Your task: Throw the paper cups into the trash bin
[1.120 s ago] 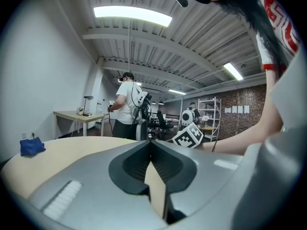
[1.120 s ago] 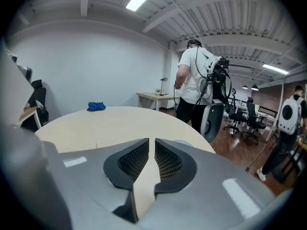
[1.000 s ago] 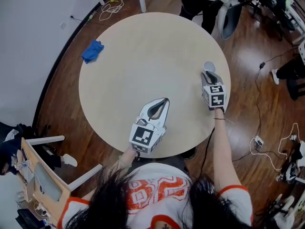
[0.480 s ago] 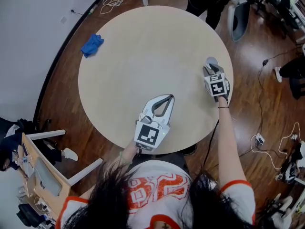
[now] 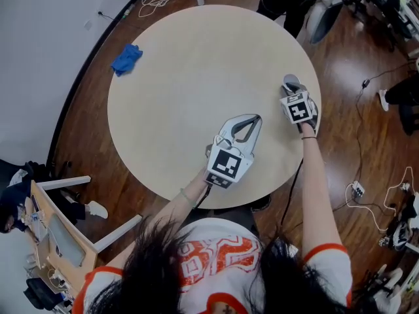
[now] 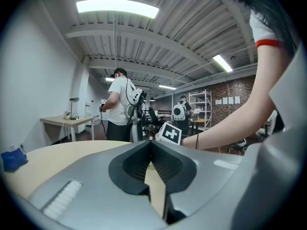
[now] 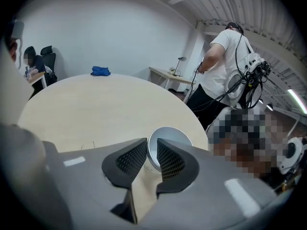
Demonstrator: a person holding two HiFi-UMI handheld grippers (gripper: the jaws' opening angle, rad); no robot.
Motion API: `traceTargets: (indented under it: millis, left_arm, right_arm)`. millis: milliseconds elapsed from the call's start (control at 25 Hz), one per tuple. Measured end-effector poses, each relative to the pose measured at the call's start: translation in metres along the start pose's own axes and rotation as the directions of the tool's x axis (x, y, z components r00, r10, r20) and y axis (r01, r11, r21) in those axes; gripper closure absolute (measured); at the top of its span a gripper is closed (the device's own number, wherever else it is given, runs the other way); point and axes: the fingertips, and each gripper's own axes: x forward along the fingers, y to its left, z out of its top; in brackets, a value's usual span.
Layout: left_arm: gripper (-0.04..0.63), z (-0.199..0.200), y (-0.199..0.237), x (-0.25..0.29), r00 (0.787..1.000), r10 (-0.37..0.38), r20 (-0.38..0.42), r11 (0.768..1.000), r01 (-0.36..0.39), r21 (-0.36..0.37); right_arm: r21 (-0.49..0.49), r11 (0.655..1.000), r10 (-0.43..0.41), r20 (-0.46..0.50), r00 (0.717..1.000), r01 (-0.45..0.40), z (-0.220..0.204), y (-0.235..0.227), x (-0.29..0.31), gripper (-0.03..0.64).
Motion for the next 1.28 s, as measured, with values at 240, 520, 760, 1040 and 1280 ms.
traceTargets:
  millis: [240,520,760,1040,1280]
  left_arm:
    - [0.595,-0.003,-0.004,0.014,1.0,0.021,0.0,1.0,-0.021,0.016]
    - [0.595,-0.012,-0.011,0.015,1.0,0.019,-0.001,1.0,-0.019,0.0]
    - [0.595,-0.015,-0.015,-0.005,0.999,0.011,0.032,1.0,-0.011,0.01]
    - [0.595,-0.022,-0.02,-0.042,0.999,0.012,0.044,1.0,-0.014,0.026]
    - [0.595,-0.034,-0.034,-0.085,0.999,-0.043,0.03,0.999,0.042,0.035]
  right_arm:
    - [-0.08,0.996,0.032,-0.054,0.998,-0.036,-0.001,0.008,0.001,0.578]
    - [-0.055,0.998,0.028,-0.027,0.999,-0.029,0.006,0.021,-0.011,0.584]
    - [0.084,0.996,0.011,0.096,0.995,-0.02,0.008,0.051,-0.064,0.584]
    - [0.229,0.973,-0.068,0.192,0.979,0.023,0.008,0.092,-0.143,0.584]
    - [0.257,0.965,-0.114,0.247,0.962,0.048,0.013,0.15,-0.211,0.584]
